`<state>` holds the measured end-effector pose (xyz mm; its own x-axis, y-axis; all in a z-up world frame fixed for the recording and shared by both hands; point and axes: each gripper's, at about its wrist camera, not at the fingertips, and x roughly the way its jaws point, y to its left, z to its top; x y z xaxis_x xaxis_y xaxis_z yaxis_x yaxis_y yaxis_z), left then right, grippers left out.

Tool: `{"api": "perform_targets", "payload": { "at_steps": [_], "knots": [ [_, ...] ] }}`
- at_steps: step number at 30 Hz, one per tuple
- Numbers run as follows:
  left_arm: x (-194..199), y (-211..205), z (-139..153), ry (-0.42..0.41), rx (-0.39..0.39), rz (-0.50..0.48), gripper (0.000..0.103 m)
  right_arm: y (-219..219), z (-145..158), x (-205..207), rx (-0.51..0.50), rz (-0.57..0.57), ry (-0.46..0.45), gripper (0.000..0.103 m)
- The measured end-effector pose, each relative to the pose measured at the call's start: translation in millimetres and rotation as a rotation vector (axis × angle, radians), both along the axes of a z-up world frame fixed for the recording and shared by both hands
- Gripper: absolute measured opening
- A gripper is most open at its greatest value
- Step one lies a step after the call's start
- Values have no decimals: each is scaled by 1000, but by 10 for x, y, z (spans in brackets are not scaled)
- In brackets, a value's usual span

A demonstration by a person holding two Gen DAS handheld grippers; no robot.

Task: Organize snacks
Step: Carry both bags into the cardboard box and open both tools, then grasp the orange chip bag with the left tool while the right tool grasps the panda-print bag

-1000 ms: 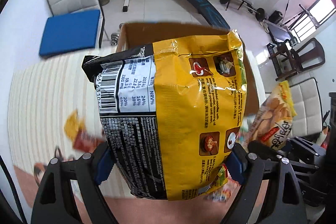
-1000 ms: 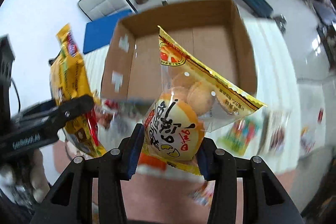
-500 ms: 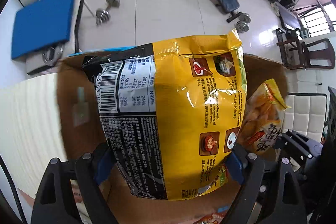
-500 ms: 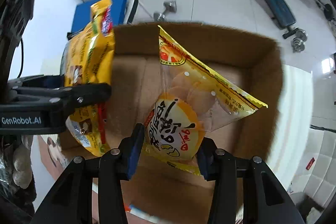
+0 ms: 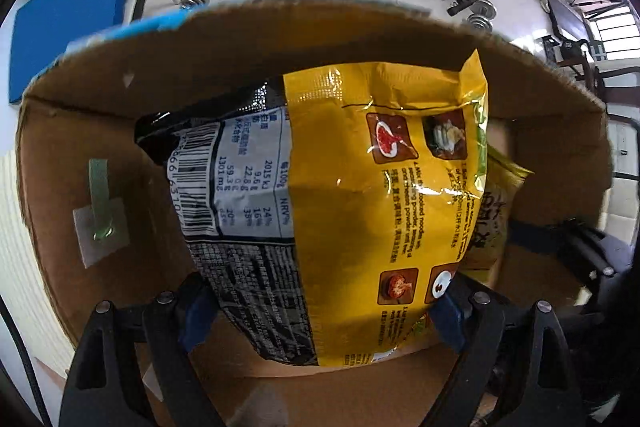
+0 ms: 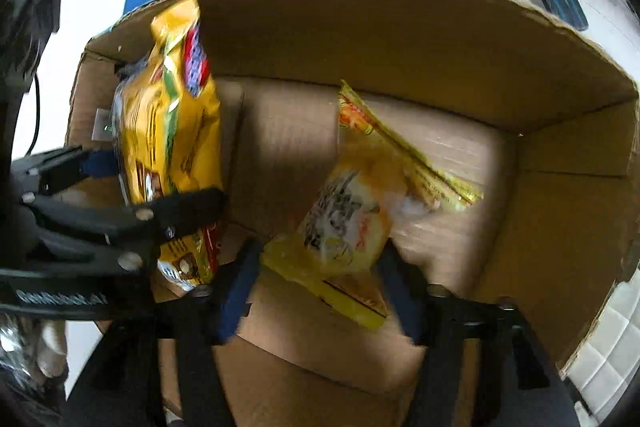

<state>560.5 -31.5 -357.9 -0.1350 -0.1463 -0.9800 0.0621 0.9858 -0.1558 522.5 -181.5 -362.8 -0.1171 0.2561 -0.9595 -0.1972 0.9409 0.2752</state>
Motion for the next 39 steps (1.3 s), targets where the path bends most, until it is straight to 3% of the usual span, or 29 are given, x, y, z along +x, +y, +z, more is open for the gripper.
{"api": "perform_targets", "payload": {
  "at_steps": [3,12,16,18,21,25,30,36,39],
  "knots": [
    [-57,22,33,-9,8,23,94,-74,19,-63,-16,-13,0,91],
    [-276,66,632,-151,15,27,96,-106,559,-585,-78,-49,-92,97],
    [-514,156,1043,-276,6,38,96,-130,934,-815,-87,-109,-188,97],
    [-660,198,1248,-352,21,44,96,-137,1049,-679,-87,-144,-213,97],
    [-930,189,1546,-442,58,50,96,-171,1250,-980,-73,-207,-246,97],
    [-1430,278,1661,-443,68,65,96,-180,1329,-1595,-74,-266,-246,97],
    [-2147,372,1364,-360,100,52,96,-270,945,-2426,-57,-353,-115,97],
    [-2781,337,447,-116,111,22,96,-424,268,-3244,-46,-459,78,97],
    [-2919,328,189,-62,111,33,96,-503,24,-3490,-39,-518,141,97]
  ]
}}
